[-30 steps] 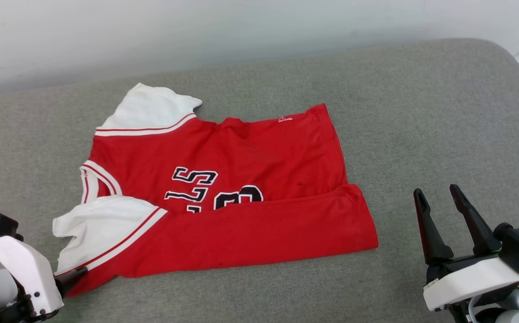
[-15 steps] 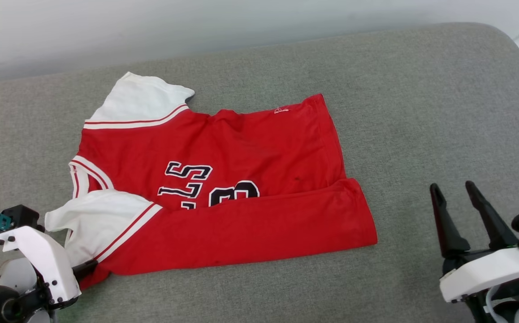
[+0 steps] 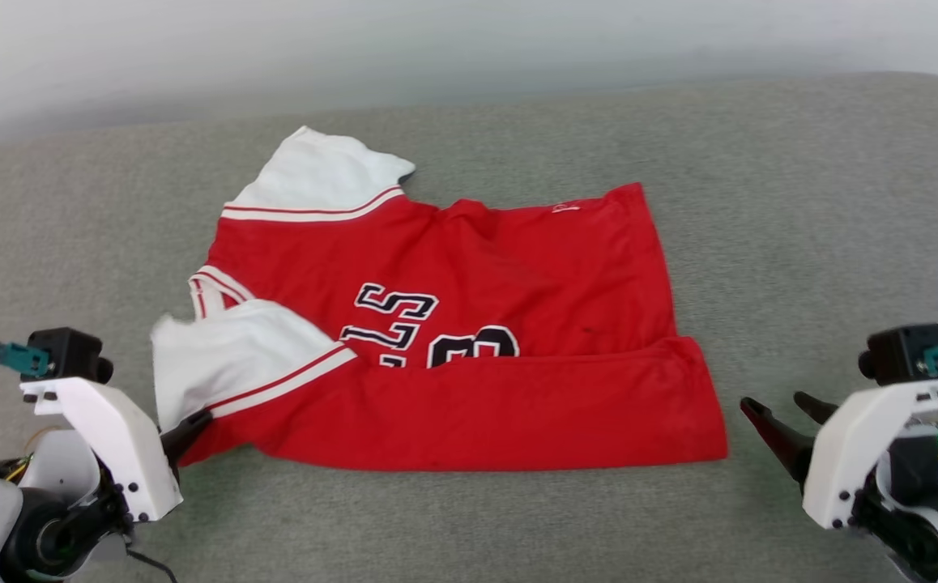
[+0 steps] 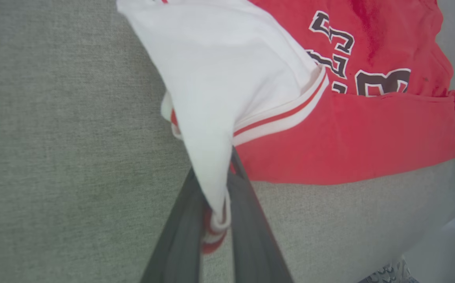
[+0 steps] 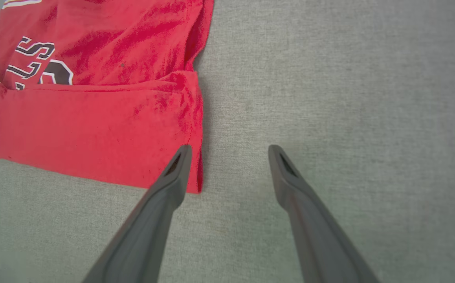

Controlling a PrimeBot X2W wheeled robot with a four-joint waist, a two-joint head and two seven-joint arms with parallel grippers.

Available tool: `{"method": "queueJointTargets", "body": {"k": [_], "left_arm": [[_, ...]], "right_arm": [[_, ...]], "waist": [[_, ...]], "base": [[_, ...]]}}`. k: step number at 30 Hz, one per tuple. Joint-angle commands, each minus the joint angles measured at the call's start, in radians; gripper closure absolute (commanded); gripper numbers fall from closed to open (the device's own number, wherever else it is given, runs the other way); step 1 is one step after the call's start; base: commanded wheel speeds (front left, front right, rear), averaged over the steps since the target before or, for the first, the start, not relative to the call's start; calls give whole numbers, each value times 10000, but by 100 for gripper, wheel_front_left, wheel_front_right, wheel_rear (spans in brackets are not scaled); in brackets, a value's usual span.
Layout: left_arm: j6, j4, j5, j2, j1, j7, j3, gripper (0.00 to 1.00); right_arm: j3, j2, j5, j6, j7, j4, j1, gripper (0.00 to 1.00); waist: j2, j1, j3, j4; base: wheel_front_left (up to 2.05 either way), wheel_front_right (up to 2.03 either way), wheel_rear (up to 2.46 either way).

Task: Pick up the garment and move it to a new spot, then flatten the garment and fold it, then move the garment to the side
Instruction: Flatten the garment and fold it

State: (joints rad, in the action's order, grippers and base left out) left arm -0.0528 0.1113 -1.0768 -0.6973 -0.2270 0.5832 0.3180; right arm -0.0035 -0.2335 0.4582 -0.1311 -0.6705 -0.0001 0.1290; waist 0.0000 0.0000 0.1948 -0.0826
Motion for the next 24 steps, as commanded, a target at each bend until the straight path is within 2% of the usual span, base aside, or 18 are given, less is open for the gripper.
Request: {"method": "queueJointTargets", "body": {"k": [1, 8, 14, 16, 17, 24], "left_arm": [[-33, -229, 125, -26, -103, -72, 20, 100], [-63, -886, 393, 104, -339, -170, 213, 100], [-72, -874, 441, 245, -282, -330, 285, 100], [-62, -818, 405, 275, -228, -356, 288, 100], [-72, -785, 387, 284, -194, -369, 282, 100], [-89, -675, 369, 244, -39, -487, 211, 100]], "right_arm": [[131, -43, 83, 8, -266, 158, 353, 0], [664, 190, 400, 8, -736, 1908, 1481, 0], [1402, 399, 832, 8, -714, 3339, 1722, 0], [1682, 458, 1024, 6, -799, 3676, 1718, 76], [1786, 486, 1089, 5, -778, 3774, 1727, 100], [2155, -5, 1358, 6, -426, 3617, 2085, 100]], "waist": [[0, 0, 163, 279], [0, 0, 697, 886], [0, 0, 821, 1022], [0, 0, 803, 1014], [0, 0, 788, 999], [0, 0, 466, 878]], "base": [[0, 0, 0], [0, 0, 0], [0, 0, 0], [0, 0, 0], [0, 0, 0], [0, 0, 0]]}}
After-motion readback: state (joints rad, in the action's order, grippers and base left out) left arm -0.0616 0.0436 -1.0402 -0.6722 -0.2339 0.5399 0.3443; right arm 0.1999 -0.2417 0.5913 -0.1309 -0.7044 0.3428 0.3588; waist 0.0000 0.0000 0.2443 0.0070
